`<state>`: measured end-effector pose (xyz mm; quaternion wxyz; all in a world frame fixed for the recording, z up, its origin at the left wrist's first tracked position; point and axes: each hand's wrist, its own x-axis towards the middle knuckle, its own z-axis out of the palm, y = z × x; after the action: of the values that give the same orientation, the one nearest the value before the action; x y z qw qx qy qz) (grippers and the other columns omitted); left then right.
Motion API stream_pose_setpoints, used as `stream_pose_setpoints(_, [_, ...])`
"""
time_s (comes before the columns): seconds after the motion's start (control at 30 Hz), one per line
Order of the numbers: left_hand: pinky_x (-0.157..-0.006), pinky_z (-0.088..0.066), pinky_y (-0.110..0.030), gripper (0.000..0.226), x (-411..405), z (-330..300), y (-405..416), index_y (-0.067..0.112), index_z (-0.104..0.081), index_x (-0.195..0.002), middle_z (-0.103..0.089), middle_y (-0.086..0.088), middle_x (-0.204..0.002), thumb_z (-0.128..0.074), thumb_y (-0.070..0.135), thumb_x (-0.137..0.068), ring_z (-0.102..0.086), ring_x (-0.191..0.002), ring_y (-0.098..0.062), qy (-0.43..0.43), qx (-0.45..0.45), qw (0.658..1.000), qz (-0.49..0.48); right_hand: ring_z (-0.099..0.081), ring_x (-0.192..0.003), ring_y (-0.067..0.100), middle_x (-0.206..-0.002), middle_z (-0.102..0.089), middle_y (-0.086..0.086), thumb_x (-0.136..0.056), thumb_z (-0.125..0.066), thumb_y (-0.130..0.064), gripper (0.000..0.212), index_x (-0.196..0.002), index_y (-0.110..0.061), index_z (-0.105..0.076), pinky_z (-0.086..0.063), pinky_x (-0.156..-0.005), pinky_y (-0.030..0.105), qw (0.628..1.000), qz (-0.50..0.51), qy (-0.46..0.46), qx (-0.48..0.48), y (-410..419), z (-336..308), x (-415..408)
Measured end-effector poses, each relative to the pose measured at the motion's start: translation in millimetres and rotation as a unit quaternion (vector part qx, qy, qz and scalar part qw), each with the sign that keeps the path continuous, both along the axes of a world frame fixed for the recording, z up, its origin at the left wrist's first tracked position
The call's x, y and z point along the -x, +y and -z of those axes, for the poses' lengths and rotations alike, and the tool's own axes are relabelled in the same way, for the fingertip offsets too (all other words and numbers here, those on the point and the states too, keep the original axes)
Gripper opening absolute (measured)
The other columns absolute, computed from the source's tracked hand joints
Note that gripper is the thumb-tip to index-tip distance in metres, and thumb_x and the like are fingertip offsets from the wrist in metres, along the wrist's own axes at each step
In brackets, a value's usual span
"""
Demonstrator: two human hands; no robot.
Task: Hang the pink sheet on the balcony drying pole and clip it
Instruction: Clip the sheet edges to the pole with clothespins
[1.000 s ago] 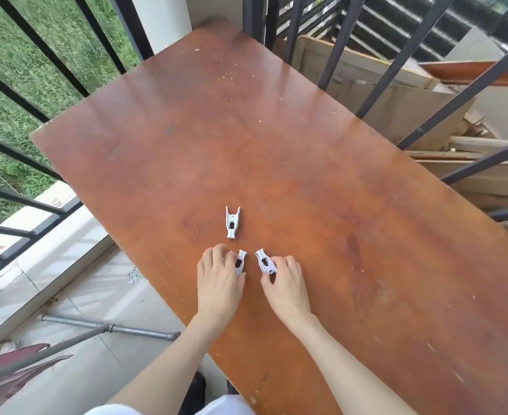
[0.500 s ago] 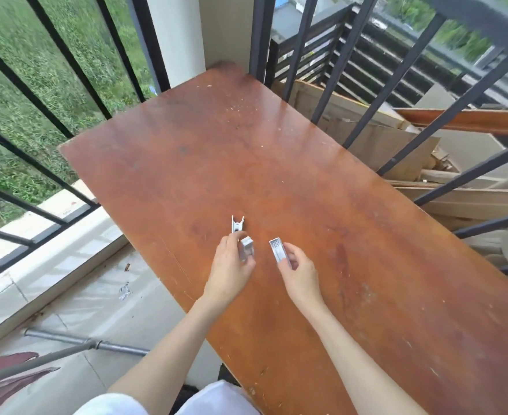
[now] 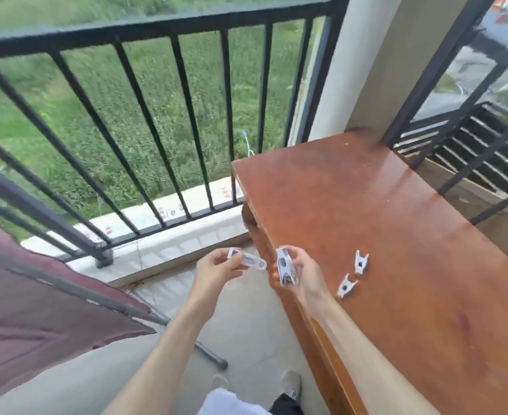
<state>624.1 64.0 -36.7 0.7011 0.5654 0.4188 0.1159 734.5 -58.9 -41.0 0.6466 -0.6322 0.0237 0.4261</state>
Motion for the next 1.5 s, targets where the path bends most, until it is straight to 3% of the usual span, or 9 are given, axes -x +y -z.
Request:
stream_pose_setpoints(0.17, [-0.061,-0.047,-0.011,0.015,68,-19,50,0.008,-0.065,-0.097,-0.069,-0.004,-0.087,-0.064,0.016,-0.084,-0.065,-0.081,-0.014,0.022,-0.047,0.997,-0.063,-0.044,-0.042,0.012,-0.056,-0.047,-0.003,-0.079,-0.055,-0.055,0.041,-0.083,-0.015,-0.055,-0.035,-0.049,0.026,0.981,-0.187,-0.045,0.021,78,-4,49])
stream_pose_setpoints(0.33, [-0.044,-0.044,-0.015,0.009,120,-34,71,0.018,-0.062,-0.093,-0.064,0.006,-0.076,-0.063,0.015,-0.085,-0.058,-0.056,0.005,0.042,-0.074,0.987,-0.138,-0.043,-0.044,0.012,-0.057,-0.048,0.000,-0.078,-0.069,-0.037,0.025,-0.076,-0.014,-0.059,-0.032,-0.050,0.027,0.924,-0.360,-0.124,0.020,127,-15,88])
stream_pose_setpoints(0.5, [-0.068,-0.046,-0.018,0.013,148,-34,95,0.012,-0.064,-0.097,-0.068,0.001,-0.084,-0.065,0.016,-0.084,-0.062,-0.076,-0.009,0.051,-0.094,0.966,-0.235,-0.040,-0.042,0.008,-0.050,-0.045,-0.006,-0.087,-0.060,-0.031,0.023,-0.074,-0.012,-0.058,-0.030,-0.045,0.018,0.870,-0.462,-0.172,-0.008,177,-29,106])
stream_pose_setpoints(0.73, [-0.069,-0.035,-0.004,0.021,152,-61,126,0.020,-0.051,-0.091,-0.057,0.003,-0.082,-0.069,0.022,-0.080,-0.052,-0.074,-0.007,0.128,-0.373,0.783,-0.481,-0.039,-0.045,0.005,-0.047,-0.046,-0.012,-0.086,-0.062,-0.033,0.026,-0.065,-0.022,-0.051,-0.032,-0.052,0.022,0.838,-0.479,-0.246,-0.087,254,-62,104])
stream_pose_setpoints(0.87, [-0.075,-0.034,-0.003,0.024,144,-83,141,0.023,-0.048,-0.092,-0.056,0.001,-0.089,-0.069,0.020,-0.080,-0.051,-0.083,-0.011,0.120,-0.427,0.723,-0.530,-0.046,-0.060,0.018,-0.079,-0.063,0.022,-0.089,-0.049,-0.043,0.029,-0.077,-0.018,-0.057,-0.040,-0.055,0.025,0.839,-0.473,-0.211,-0.166,296,-94,100])
stream_pose_setpoints(1.0, [-0.074,-0.038,-0.004,0.025,128,-102,150,0.025,-0.048,-0.096,-0.054,0.009,-0.088,-0.066,0.015,-0.082,-0.054,-0.082,0.000,0.102,-0.448,0.685,-0.565,-0.039,-0.043,0.013,-0.105,-0.071,0.003,-0.092,-0.037,-0.047,0.050,-0.111,-0.003,-0.051,-0.036,-0.046,0.026,0.803,-0.502,-0.191,-0.258,335,-126,110])
stream_pose_setpoints(1.13, [-0.074,-0.041,-0.006,0.026,118,-123,160,0.022,-0.050,-0.100,-0.054,0.011,-0.089,-0.065,0.011,-0.082,-0.053,-0.081,0.005,0.088,-0.479,0.630,-0.605,-0.046,-0.042,0.003,-0.105,-0.066,0.023,-0.098,-0.030,-0.040,0.058,-0.124,0.012,-0.037,-0.033,-0.050,0.029,0.782,-0.538,-0.105,-0.295,352,-145,123])
stream_pose_setpoints(1.33, [-0.072,-0.039,-0.003,0.021,113,-143,172,0.023,-0.051,-0.098,-0.056,0.005,-0.089,-0.064,0.015,-0.084,-0.052,-0.081,0.008,0.117,-0.505,0.592,-0.617,-0.039,-0.037,0.010,-0.091,-0.075,0.001,-0.098,-0.021,-0.044,0.041,-0.114,-0.023,-0.052,-0.039,-0.041,0.019,0.736,-0.576,0.030,-0.354,353,-145,133])
stream_pose_setpoints(1.5, [-0.070,-0.044,-0.011,0.034,114,-145,173,0.021,-0.050,-0.101,-0.054,0.003,-0.093,-0.073,0.028,-0.076,-0.054,-0.081,-0.003,0.134,-0.477,0.618,-0.611,-0.039,-0.039,0.012,-0.091,-0.075,-0.004,-0.098,-0.021,-0.047,0.039,-0.104,-0.034,-0.058,-0.031,-0.045,0.023,0.730,-0.597,0.041,-0.332,349,-142,130])
